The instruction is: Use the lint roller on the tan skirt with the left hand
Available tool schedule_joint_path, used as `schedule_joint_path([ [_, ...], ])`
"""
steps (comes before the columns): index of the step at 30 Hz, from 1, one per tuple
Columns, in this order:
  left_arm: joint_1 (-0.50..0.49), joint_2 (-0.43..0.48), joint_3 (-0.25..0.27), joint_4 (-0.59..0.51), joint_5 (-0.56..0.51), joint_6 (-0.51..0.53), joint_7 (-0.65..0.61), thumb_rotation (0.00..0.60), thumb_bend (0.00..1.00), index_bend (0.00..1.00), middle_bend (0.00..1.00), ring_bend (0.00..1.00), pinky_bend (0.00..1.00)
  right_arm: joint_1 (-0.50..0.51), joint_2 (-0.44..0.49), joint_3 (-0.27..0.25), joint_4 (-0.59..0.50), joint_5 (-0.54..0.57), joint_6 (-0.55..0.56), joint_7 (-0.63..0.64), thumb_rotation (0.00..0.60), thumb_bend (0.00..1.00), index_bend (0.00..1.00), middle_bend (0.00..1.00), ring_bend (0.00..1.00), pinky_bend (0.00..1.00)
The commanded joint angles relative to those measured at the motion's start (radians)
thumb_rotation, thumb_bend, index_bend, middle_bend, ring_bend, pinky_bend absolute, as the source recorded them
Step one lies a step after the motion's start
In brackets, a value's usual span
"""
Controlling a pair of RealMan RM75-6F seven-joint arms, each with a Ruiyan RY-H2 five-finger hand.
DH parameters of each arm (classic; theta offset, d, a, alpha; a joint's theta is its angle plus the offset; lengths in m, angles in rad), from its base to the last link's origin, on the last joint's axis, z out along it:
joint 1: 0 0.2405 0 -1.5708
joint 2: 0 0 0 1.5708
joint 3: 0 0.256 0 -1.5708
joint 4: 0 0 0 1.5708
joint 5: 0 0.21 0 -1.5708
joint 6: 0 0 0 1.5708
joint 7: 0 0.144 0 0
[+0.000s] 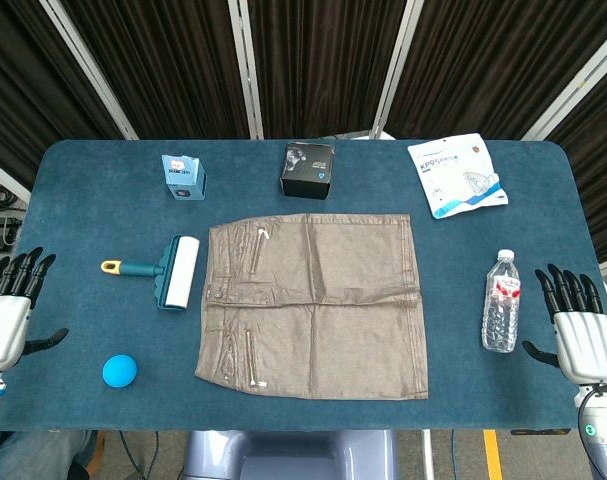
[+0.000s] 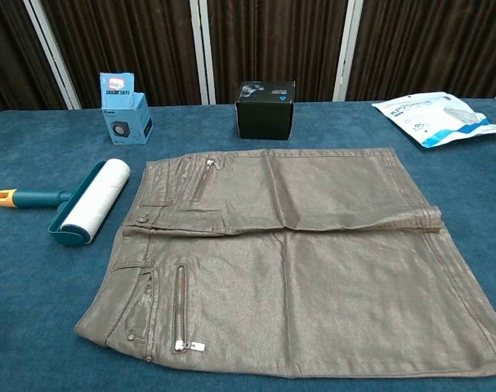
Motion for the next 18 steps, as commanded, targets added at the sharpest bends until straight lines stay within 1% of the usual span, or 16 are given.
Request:
schedule_joint_path([
  [1,0.001,0.002,-0.001,0.0,-0.001,-0.004,-0.006,0.6,0.0,0.0,0.0,0.0,0.0,-0.008,0.005,0.004,-0.008,-0.012,0.007,-0.004,0.6,0.0,0.0,0.0,0.0,0.0],
  [7,-0.013,-0.002,-0.006,0.014,-0.027,-0.044,-0.016,0.6,0.0,0.0,0.0,0.0,0.0,-0.014,0.012,0.01,-0.014,-0.021,0.006,0.003,0.6,0.0,0.0,0.0,0.0,0.0],
  [9,-0.037,-0.008,-0.013,0.027,-0.049,-0.094,-0.032,0.6,0.0,0.0,0.0,0.0,0.0,-0.016,0.016,0.014,-0.015,-0.02,0.004,0.011,0.6,0.0,0.0,0.0,0.0,0.0],
  [11,-0.077,-0.028,-0.033,0.061,-0.08,-0.162,-0.054,0.6,0.0,0.01,0.0,0.0,0.0,-0.019,0.02,0.02,-0.011,-0.015,0.002,0.017,0.6,0.0,0.0,0.0,0.0,0.0],
  [15,-0.173,-0.124,-0.083,0.213,-0.149,-0.285,-0.055,0.6,0.01,0.09,0.01,0.0,0.06,-0.019,0.023,0.033,-0.002,0.002,-0.01,0.023,0.6,0.0,0.0,0.0,0.0,0.0],
  [16,-0.185,-0.138,-0.088,0.234,-0.161,-0.301,-0.048,0.6,0.04,0.12,0.02,0.01,0.09,-0.018,0.023,0.035,-0.001,0.005,-0.012,0.024,0.6,0.0,0.0,0.0,0.0,0.0],
  [18,-0.233,-0.202,-0.108,0.33,-0.206,-0.364,-0.022,0.6,0.13,0.17,0.07,0.04,0.13,-0.015,0.023,0.042,0.003,0.016,-0.024,0.026,0.6,0.0,0.0,0.0,0.0,0.0],
])
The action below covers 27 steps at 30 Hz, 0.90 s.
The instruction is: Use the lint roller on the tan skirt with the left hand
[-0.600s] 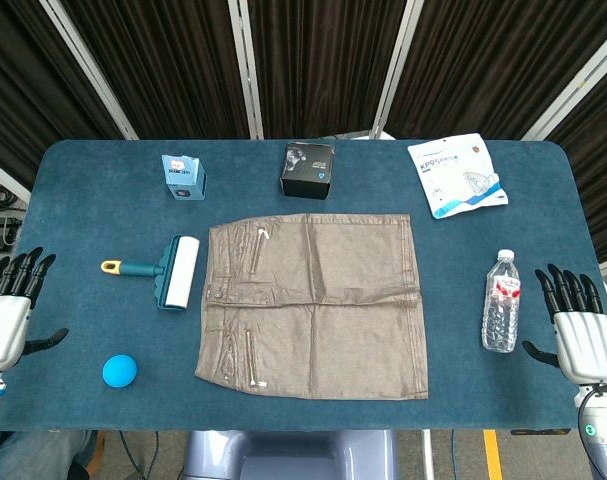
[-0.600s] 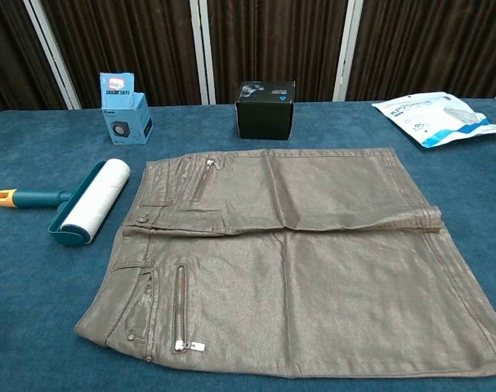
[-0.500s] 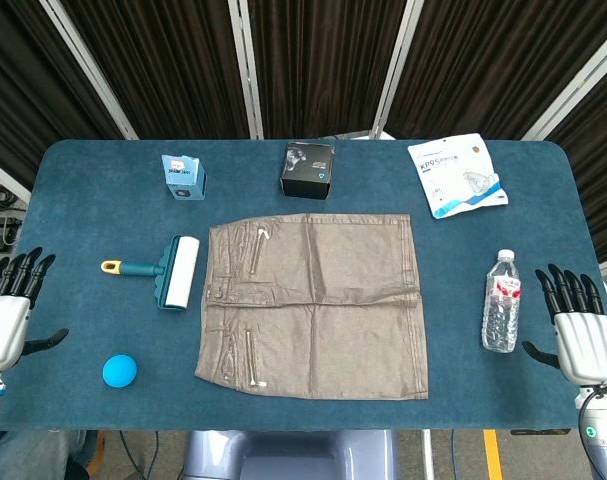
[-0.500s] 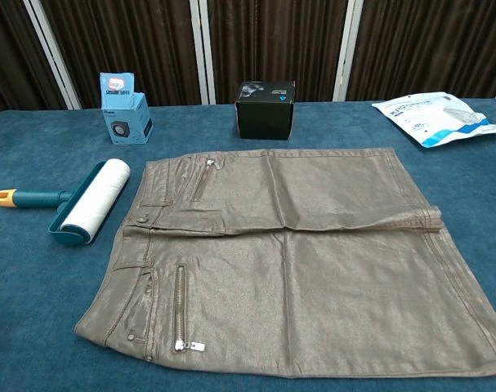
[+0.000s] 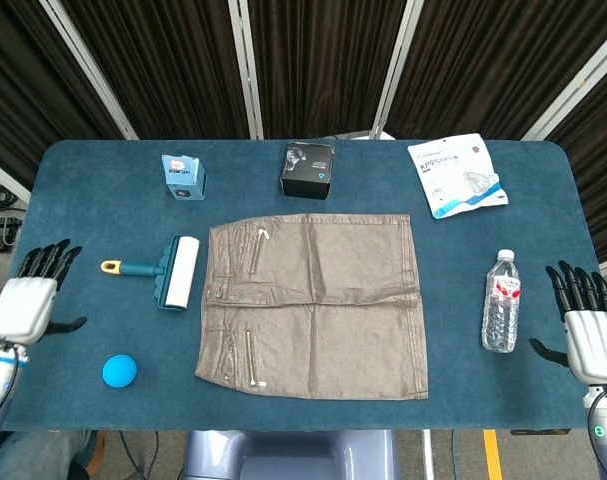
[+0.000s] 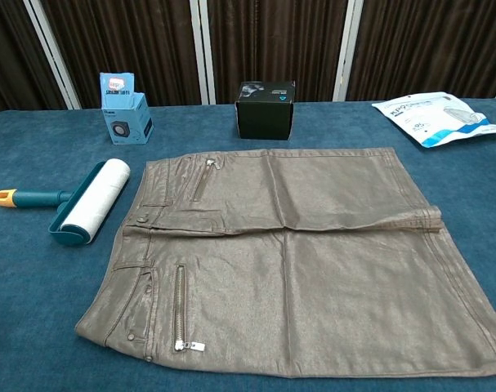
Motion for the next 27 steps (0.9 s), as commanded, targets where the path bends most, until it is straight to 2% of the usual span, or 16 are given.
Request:
schedule_joint_path([
  [1,-0.131,-0.165,-0.061,0.236,-0.116,-0.165,0.031,0.6,0.19,0.2,0.1,0.06,0.15,0.006,-0.001,0.013,0.011,0.018,-0.017,0.001,0.6,0.0,0.0,0.0,0.0,0.0],
  [4,-0.178,-0.252,-0.071,0.369,-0.144,-0.228,0.022,0.6,0.27,0.23,0.12,0.08,0.18,0.01,-0.006,0.022,0.022,0.032,-0.03,-0.005,0.6,0.0,0.0,0.0,0.0,0.0],
  [6,-0.204,-0.306,-0.066,0.458,-0.147,-0.27,0.01,0.6,0.28,0.25,0.13,0.09,0.19,0.012,-0.009,0.026,0.029,0.042,-0.04,-0.008,0.6,0.0,0.0,0.0,0.0,0.0],
  [10,-0.23,-0.374,-0.055,0.564,-0.14,-0.324,-0.03,0.6,0.3,0.26,0.13,0.1,0.2,0.014,-0.011,0.032,0.038,0.053,-0.055,-0.012,0.6,0.0,0.0,0.0,0.0,0.0],
  [17,-0.251,-0.442,-0.038,0.669,-0.115,-0.365,-0.086,0.6,0.32,0.28,0.14,0.11,0.21,0.013,-0.013,0.037,0.048,0.064,-0.071,-0.017,0.6,0.0,0.0,0.0,0.0,0.0],
  [27,-0.27,-0.493,-0.037,0.726,-0.084,-0.365,-0.142,0.6,0.34,0.29,0.15,0.14,0.23,0.01,-0.01,0.045,0.054,0.069,-0.086,-0.01,0.6,0.0,0.0,0.0,0.0,0.0],
])
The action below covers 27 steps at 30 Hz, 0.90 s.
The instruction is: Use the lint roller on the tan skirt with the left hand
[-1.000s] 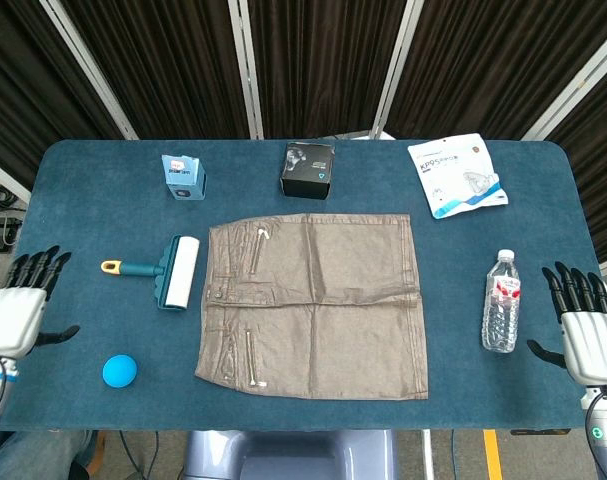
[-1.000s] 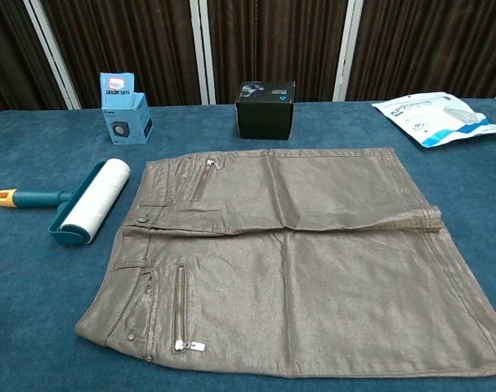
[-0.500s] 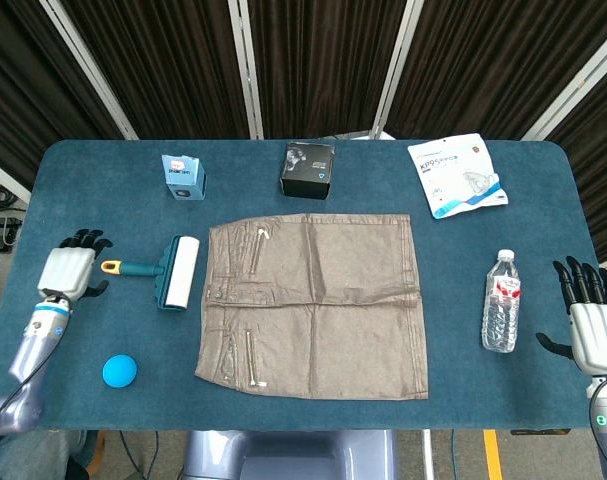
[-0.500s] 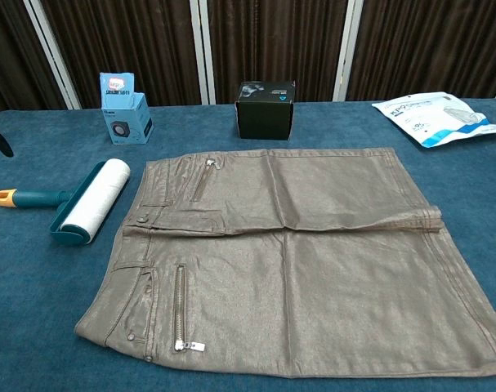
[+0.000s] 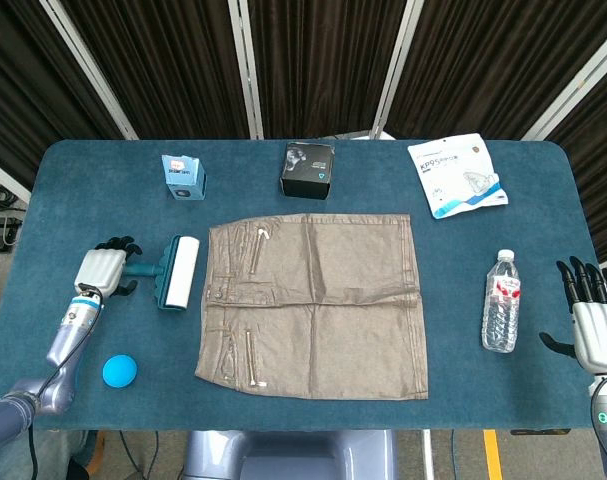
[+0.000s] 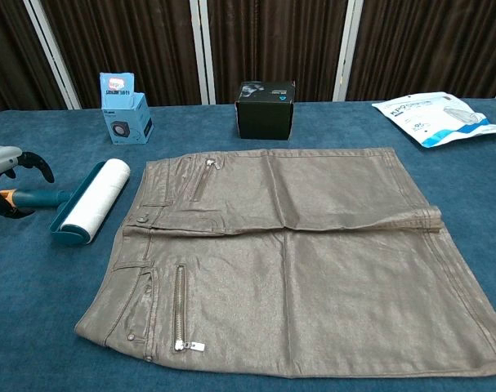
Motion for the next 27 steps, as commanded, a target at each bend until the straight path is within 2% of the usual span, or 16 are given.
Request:
schedule_joint_path([
  [1,-0.005,-0.005,0.002,0.001,0.008,0.0,-0.003,0.6,0.34,0.29,0.16,0.14,0.23,0.0,0.0,0.001,0.002,0.001,-0.004,0.001,0.6,0.0,0.0,0.0,0.0,0.0],
  [10,-0.014,-0.014,0.005,-0.04,0.025,0.018,0.006,0.6,0.34,0.31,0.17,0.16,0.25,-0.002,0.002,0.008,0.003,0.01,-0.014,-0.001,0.6,0.0,0.0,0.0,0.0,0.0],
  [15,-0.016,-0.021,0.004,-0.047,0.014,0.017,0.03,0.6,0.37,0.35,0.25,0.23,0.29,-0.003,0.002,0.01,0.005,0.01,-0.018,0.002,0.6,0.0,0.0,0.0,0.0,0.0],
  [23,-0.019,-0.034,0.001,-0.04,-0.001,0.017,0.056,0.6,0.38,0.36,0.27,0.24,0.3,-0.005,0.005,0.014,0.006,0.01,-0.022,0.007,0.6,0.0,0.0,0.0,0.0,0.0],
  [27,-0.022,-0.039,-0.001,-0.036,-0.007,0.015,0.065,0.6,0.43,0.43,0.34,0.28,0.36,-0.006,0.005,0.016,0.007,0.009,-0.023,0.01,0.6,0.0,0.0,0.0,0.0,0.0],
])
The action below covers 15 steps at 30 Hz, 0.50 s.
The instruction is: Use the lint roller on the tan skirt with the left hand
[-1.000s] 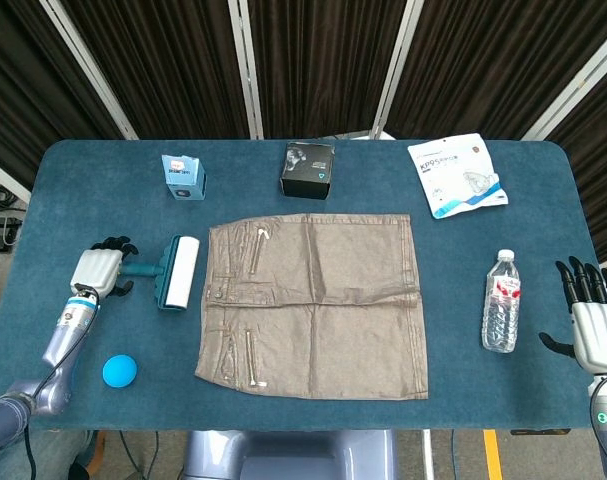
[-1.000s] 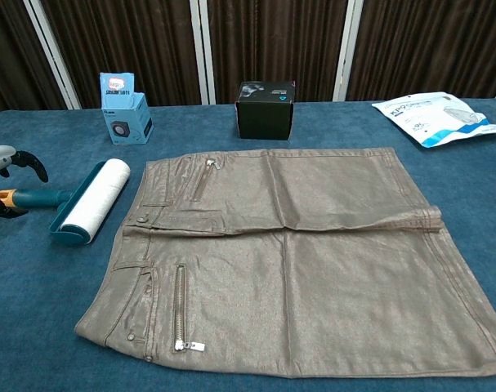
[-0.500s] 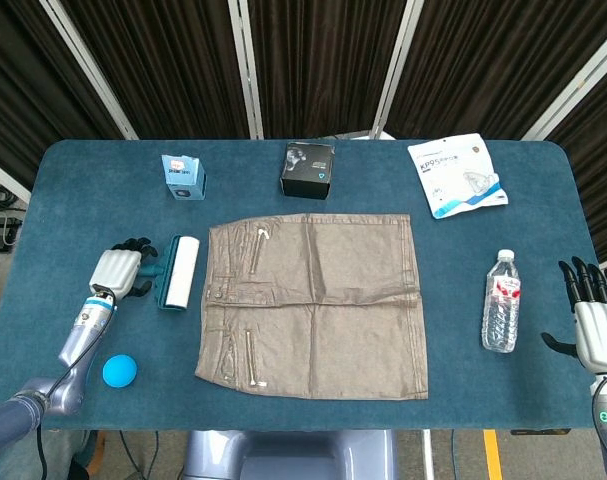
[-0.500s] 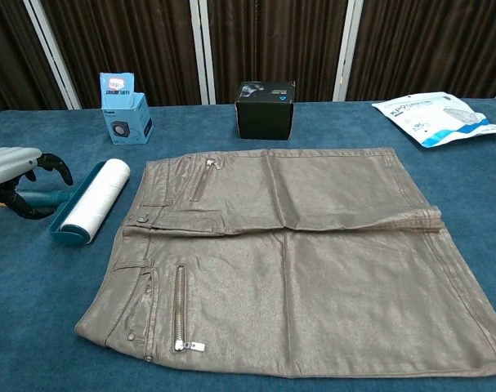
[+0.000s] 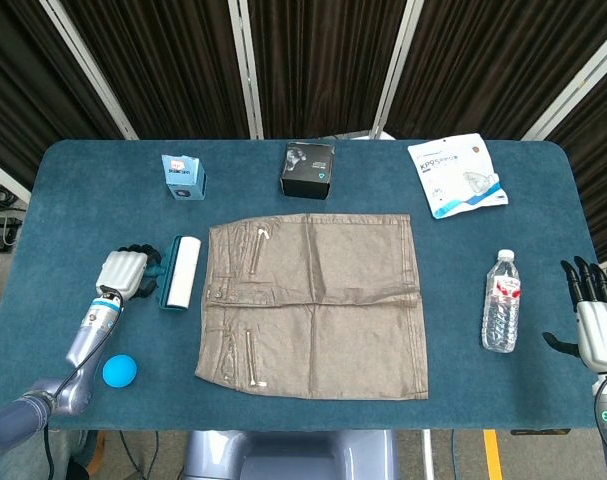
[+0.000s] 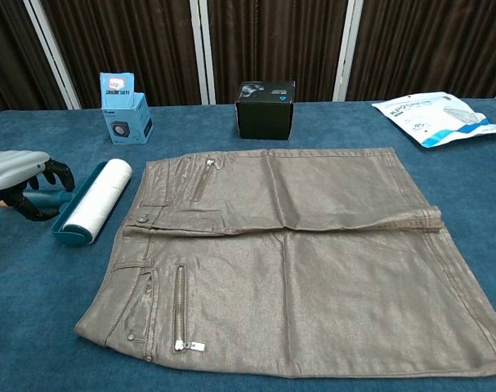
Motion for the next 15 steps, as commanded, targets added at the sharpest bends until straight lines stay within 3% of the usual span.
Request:
schedule_joint_path([
  [1,-0.001,-0.004,-0.001,0.004,-0.003,0.001,0.004,0.6,0.44,0.44,0.36,0.29,0.36,0.0,0.0,0.001,0.0,0.0,-0.002,0.002,0.6,0.0,0.0,0.0,0.0,0.0],
  [8,-0.001,-0.007,0.002,0.011,0.0,0.01,0.015,0.6,0.58,0.57,0.46,0.35,0.41,-0.002,0.002,0.005,0.001,0.001,-0.004,0.008,0.6,0.0,0.0,0.0,0.0,0.0],
  [15,-0.005,0.028,0.002,-0.03,0.01,0.02,0.036,0.6,0.66,0.57,0.46,0.36,0.42,-0.002,0.006,0.006,-0.003,-0.001,-0.009,0.017,0.6,0.0,0.0,0.0,0.0,0.0],
])
